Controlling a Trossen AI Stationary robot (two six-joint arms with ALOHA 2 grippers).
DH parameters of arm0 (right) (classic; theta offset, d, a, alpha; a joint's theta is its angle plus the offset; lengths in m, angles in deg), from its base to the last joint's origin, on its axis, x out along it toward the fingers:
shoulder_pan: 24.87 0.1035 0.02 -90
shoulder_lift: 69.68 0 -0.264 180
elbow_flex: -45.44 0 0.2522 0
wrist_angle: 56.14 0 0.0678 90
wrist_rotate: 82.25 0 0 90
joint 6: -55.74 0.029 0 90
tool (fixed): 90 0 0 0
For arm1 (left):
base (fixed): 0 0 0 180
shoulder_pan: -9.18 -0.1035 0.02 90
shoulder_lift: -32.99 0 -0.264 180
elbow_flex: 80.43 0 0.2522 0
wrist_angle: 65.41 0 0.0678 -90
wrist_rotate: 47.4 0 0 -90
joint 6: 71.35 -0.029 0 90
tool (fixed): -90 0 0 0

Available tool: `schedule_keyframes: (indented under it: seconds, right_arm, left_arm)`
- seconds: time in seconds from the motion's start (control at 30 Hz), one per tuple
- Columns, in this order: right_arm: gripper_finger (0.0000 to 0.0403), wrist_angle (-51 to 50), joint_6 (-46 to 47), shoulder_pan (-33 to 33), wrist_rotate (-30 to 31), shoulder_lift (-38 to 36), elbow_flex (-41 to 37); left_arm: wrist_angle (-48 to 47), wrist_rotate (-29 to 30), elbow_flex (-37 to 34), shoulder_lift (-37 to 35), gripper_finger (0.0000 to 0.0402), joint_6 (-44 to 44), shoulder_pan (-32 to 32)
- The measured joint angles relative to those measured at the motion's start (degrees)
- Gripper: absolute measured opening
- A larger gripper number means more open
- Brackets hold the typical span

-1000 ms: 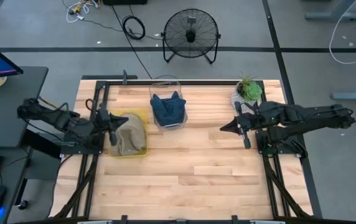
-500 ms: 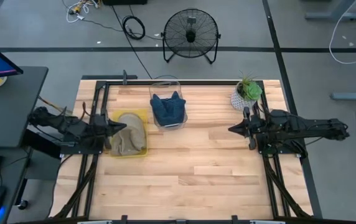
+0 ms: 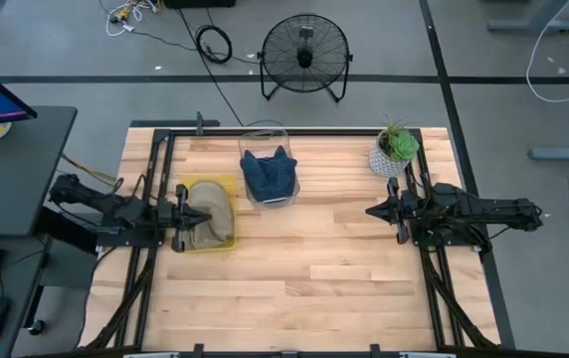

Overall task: Pick & Place hat
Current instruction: Return to Home Position

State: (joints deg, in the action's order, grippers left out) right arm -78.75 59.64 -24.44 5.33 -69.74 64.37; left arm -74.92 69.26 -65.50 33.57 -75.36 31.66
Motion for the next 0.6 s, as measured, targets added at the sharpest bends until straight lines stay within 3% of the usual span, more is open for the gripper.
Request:
schedule_keyframes:
  seconds: [0.3, 0.6]
  right_arm:
    - [0.0007, -0.8, -0.1, 0.0, 0.0, 0.0, -0.1]
    - [0.0006, -0.3, -1.3, 0.0, 0.0, 0.0, -0.6]
  left_arm:
    - [0.2, -6.0, -0.7, 0.2, 0.0003, 0.6, -2.7]
    - [-0.6, -6.6, -0.6, 0.2, 0.0003, 0.3, -3.1]
